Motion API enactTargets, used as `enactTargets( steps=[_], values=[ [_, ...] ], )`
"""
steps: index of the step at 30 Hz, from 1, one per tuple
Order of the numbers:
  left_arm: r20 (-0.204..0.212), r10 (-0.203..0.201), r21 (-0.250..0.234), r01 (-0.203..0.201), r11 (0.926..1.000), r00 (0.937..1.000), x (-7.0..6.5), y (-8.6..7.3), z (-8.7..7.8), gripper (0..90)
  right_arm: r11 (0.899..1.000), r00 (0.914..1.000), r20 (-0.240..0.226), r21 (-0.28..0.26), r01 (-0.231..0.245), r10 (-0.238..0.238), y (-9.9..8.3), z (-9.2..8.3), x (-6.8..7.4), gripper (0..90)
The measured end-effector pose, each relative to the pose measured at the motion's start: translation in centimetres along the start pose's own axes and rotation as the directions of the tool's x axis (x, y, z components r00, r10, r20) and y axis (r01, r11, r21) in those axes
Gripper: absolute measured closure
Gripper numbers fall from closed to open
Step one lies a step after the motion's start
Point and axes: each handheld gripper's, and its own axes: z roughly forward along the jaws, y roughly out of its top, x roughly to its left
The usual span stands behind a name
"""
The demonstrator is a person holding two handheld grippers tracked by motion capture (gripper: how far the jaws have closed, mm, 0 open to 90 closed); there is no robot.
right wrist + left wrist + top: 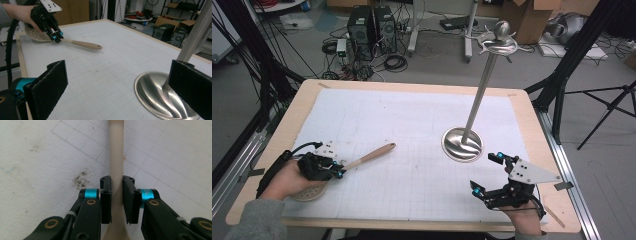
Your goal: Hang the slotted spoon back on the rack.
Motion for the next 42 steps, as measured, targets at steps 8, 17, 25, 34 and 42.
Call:
enactTargets(
  steps=[8,17,25,34,42],
  values=[
    [0.005,-0.008,-0.073,0.008,0.9973,1.0000,-0.3,0.8,-1.9,77.9,1.000,1.0000,-0.004,0.001,0.002,-0.002,0.0,0.0,0.0,1.5],
    [0.040,-0.009,-0.159,0.015,0.9872,0.9992,-1.9,2.2,-2.2,77.8,1.000,1.0000,-0.002,-0.002,0.006,-0.006,0.1,0.0,0.2,1.5],
    [0.070,0.007,-0.273,0.013,0.9618,0.9975,-3.1,4.1,-2.5,77.8,1.000,1.0000,0.002,-0.005,0.004,-0.004,0.1,0.1,0.2,1.5],
    [0.055,-0.007,-0.338,0.026,0.9407,0.9984,-3.9,5.5,-2.6,77.8,1.000,1.0000,0.002,-0.011,-0.003,0.003,0.0,-0.1,0.0,1.5],
    [0.015,0.004,-0.392,0.002,0.9201,0.9999,-4.6,6.7,-3.0,77.8,1.000,1.0000,0.007,-0.015,-0.005,0.005,0.0,-0.3,-0.1,1.5]
  ],
)
